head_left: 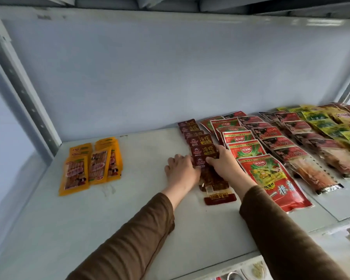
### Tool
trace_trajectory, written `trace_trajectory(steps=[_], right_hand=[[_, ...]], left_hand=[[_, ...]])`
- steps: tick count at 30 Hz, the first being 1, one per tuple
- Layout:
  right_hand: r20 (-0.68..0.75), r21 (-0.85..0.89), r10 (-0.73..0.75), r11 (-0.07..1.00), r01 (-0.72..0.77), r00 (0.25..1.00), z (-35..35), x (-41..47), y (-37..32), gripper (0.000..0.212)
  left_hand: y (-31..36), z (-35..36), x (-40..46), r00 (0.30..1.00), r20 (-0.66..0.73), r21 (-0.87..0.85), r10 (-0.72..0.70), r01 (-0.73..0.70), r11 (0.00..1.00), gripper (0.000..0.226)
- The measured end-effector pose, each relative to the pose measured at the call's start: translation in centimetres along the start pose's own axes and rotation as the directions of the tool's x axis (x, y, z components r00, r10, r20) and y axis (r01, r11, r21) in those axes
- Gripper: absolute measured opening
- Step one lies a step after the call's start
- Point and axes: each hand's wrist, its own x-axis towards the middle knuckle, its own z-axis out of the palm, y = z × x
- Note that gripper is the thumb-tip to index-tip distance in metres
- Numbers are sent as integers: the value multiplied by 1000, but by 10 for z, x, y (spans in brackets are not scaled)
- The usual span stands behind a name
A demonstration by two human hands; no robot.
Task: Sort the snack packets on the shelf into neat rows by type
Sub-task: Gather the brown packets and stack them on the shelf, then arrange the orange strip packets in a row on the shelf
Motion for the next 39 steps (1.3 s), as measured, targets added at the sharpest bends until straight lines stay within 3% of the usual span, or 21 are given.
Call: trace_trajectory(steps=[6,10,15,20,26,33,39], right_hand=[[-72,-329,-88,942,60,993,8,7,6,65],[-74,-430,-181,893,132,981,5,-5,1,65],[-133,-283,-451,871,402,883,5,-30,-41,52],[-67,-130,-563,823,553,823,54,-53,-101,40],[172,-186,-413,878,441,894,150,-51,-149,64],[212,-337,-308,868,365,928,209,-47,-174,95],[255,-173,-180,958,228,950,199,-31,-170,71]], left_hand=[[-5,9,13,994,-104,125,35,-22,992,47],[-8,4,7,990,-136,71,40,-31,997,56],[-31,-36,-20,967,-229,-132,108,-141,981,50],[-88,-91,-56,914,-405,-245,34,-144,959,42],[-161,-130,-76,849,-498,-368,-175,-24,930,31],[-206,-142,-86,835,-473,-460,-281,38,887,29],[-214,-144,-86,855,-434,-544,-284,3,839,28]])
